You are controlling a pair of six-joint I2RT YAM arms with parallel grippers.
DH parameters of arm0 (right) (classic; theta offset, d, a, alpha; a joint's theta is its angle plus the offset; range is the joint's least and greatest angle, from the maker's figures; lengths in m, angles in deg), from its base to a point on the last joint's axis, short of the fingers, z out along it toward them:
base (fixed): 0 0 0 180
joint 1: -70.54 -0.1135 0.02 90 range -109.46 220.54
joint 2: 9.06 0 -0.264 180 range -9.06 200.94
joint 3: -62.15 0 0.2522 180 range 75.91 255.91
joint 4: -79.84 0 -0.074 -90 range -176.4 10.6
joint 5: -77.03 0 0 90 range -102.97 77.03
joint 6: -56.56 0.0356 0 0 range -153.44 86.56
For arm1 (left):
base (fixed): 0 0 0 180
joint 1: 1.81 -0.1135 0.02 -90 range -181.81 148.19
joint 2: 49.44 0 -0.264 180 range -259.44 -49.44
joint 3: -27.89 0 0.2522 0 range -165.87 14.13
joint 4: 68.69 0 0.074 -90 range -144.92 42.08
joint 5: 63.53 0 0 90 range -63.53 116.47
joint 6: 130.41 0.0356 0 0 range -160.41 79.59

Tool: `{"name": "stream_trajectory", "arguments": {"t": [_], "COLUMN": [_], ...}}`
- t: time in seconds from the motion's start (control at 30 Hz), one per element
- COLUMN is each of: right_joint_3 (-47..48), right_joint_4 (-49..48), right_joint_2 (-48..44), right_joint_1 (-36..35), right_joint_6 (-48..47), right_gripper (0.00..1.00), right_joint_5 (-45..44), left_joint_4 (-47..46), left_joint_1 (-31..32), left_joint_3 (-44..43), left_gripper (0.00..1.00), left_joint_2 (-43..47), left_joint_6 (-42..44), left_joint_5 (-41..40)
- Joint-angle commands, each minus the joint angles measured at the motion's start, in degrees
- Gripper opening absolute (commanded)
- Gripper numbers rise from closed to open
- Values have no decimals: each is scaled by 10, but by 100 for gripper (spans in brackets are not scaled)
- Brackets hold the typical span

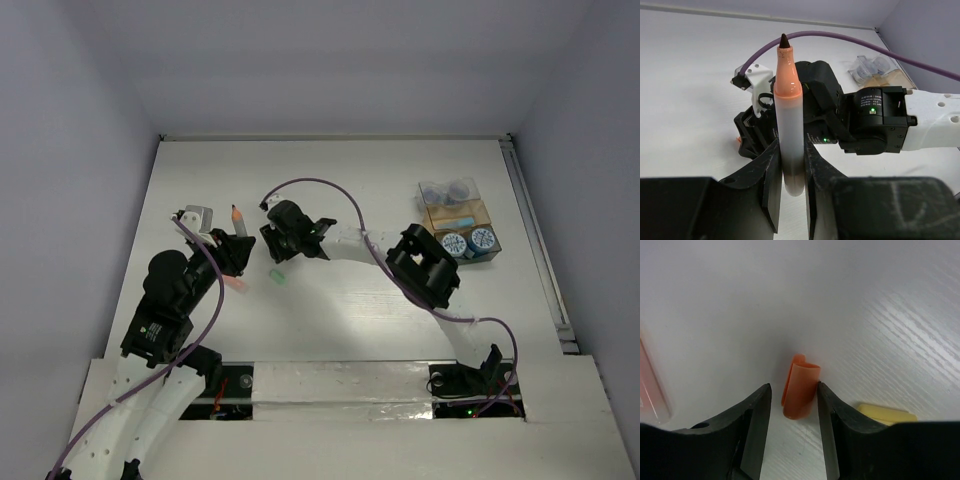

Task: Sort the stationery into containers
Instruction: Pick up the pen cap from the center of the board, then place the pen cap at the center of the board.

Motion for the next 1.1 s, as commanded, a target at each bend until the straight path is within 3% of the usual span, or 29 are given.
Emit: {"name": "stream_trajectory", "arguments": {"t": [0.0,0.13,0.27,0.37,0.67,0.83,1.07], "right_joint_3": [32,46,53,33,-168,-282,-362], "right_joint_4": [26,37,36,-3,-66,-45,-37], "right_joint_2": [12,16,12,-27,-205,-287,-310], "right_joint_1": [1,1,1,1,1,1,1], "right_joint_6": [-20,-32,-44,-52,-64,-55,-61], "right_gripper": [47,40,16,11,10,8,8], "right_joint_5": [-22,-39,-38,-18,23,-26,-31], "left_joint_4": [-21,-22,-22,-22,-24,-26,-26], "left_joint_1": [-3,-3,-3,-3,-3,-3,-3], "left_joint_3": [-10,-10,-10,-10,-9,-9,-9], "left_gripper": [0,0,0,0,0,0,0], "left_joint_2": [0,-1,-1,-2,-3,-5,-7], "left_joint_6": [-5,-5,-4,-4,-3,-4,-3], "left_joint_5": [8,9,10,11,17,23,22]}}
